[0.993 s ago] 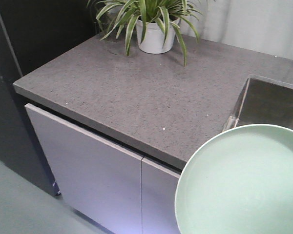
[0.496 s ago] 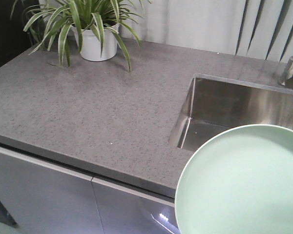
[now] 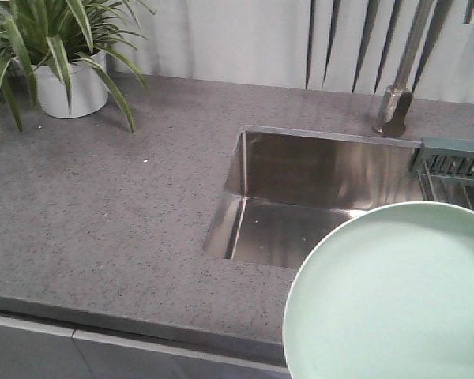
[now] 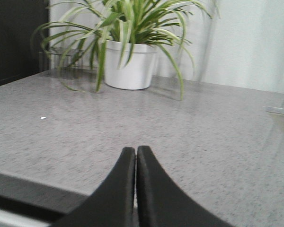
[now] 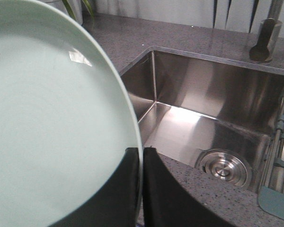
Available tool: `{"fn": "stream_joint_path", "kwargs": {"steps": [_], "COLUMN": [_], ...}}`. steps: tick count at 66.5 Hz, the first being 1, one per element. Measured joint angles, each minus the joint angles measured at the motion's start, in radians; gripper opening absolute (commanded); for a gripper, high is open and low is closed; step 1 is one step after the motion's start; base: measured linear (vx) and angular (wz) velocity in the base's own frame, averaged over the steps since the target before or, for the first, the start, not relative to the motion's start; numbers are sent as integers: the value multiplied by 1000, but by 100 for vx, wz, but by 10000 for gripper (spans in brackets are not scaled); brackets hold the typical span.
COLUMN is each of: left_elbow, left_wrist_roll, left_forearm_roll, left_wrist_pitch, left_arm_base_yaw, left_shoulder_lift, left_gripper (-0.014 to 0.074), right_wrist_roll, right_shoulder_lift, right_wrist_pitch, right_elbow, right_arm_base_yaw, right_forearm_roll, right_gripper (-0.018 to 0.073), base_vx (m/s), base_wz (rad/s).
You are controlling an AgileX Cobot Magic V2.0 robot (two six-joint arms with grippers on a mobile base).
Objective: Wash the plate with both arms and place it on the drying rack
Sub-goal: 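Hold the plate in the right gripper while approaching the sink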
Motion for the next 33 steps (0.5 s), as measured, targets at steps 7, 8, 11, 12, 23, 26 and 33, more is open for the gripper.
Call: {"fn": "stream_joint_path", "kwargs": {"steps": [7, 8, 11, 12, 23, 26, 33], "left_elbow": [0, 0, 0, 0, 0, 0, 0], "left_wrist_roll": [0, 0, 0, 0, 0, 0, 0], "left_forearm_roll": [0, 0, 0, 0, 0, 0, 0], "left_wrist_pitch": [0, 0, 0, 0, 0, 0, 0], "left_arm_base_yaw": [0, 0, 0, 0, 0, 0, 0], "left_shoulder_lift": [0, 0, 0, 0, 0, 0, 0], "left_gripper": [-6, -6, -6, -6, -6, -6, -6], "right_wrist_roll": [0, 0, 0, 0, 0, 0, 0], "right_shoulder_lift": [0, 0, 0, 0, 0, 0, 0], "right_wrist_pitch": [0, 0, 0, 0, 0, 0, 0], "right_elbow": [0, 0, 0, 0, 0, 0, 0], "right_arm_base_yaw": [0, 0, 0, 0, 0, 0, 0], "right_forearm_roll": [0, 0, 0, 0, 0, 0, 0], "right_gripper": [-5, -5, -5, -5, -5, -5, -5], "base_vx": [8, 8, 8, 7, 7, 6, 6], "base_wz": [-31, -29, -28, -27, -22, -17, -14]}}
